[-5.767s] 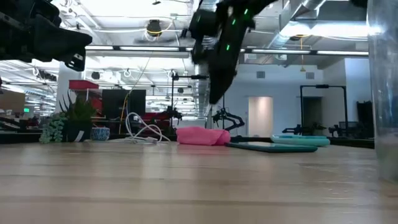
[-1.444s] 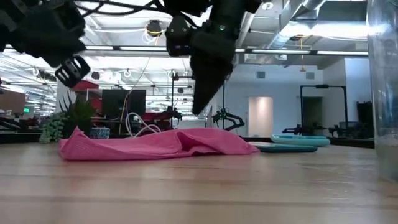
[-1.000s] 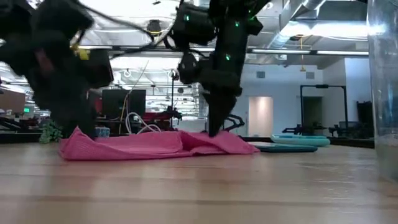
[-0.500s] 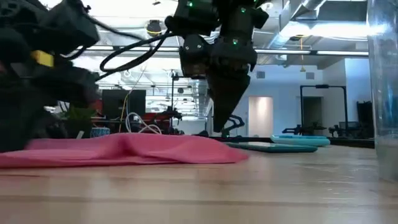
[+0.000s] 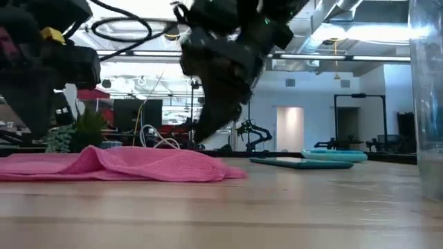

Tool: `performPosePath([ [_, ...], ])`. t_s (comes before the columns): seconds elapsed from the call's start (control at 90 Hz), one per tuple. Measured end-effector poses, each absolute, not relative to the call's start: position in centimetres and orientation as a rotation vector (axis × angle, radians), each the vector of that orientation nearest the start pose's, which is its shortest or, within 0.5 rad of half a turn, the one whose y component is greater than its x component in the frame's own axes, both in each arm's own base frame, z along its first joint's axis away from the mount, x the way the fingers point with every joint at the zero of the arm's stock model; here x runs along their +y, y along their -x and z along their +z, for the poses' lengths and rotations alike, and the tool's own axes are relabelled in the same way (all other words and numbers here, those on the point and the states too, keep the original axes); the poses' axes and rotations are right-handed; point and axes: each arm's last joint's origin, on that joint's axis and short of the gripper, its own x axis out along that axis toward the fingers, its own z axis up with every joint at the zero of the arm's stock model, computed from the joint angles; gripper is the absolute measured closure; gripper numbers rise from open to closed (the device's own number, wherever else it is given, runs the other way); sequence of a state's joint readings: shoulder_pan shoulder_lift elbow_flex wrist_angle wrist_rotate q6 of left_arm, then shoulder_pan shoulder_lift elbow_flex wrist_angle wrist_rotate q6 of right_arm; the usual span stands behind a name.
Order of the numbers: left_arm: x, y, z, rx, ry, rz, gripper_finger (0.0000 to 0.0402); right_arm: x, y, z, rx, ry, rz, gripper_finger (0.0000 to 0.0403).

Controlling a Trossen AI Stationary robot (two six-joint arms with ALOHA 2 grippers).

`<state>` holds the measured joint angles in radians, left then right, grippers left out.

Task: Apply microfiber cloth
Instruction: Fold the pink microfiber cloth

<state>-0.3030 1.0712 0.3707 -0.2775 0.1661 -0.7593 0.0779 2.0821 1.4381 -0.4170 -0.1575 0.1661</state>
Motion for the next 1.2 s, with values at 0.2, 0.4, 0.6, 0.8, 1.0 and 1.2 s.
performPosePath([
  [0.2,-6.1,-15.6,11.3,1.247,0.627,0.043,0.0401,2.9,-42.1,14.1,1.112,-0.185,0.053,0.0316],
  [0.4,-6.6,-15.5,10.9,1.268,0.622,0.041,0.0401,1.5,-40.1,16.1,1.240,-0.009,-0.255,0.0316],
  [0.6,-6.6,-15.4,12.1,1.235,0.634,0.007,0.0401,2.1,-40.2,19.2,1.132,-0.058,-0.190,0.0316],
  [0.8,-6.7,-15.8,14.3,1.124,0.653,-0.057,0.0402,5.1,-42.3,17.7,1.013,-0.172,0.130,0.0316],
  [1.0,-6.4,-15.5,14.2,1.117,0.592,-0.003,0.0402,5.5,-43.1,13.3,1.091,-0.139,0.090,0.0316],
  [1.2,-6.1,-15.0,11.8,1.177,0.580,0.056,0.0402,4.8,-41.8,14.8,1.200,-0.096,-0.018,0.0316],
])
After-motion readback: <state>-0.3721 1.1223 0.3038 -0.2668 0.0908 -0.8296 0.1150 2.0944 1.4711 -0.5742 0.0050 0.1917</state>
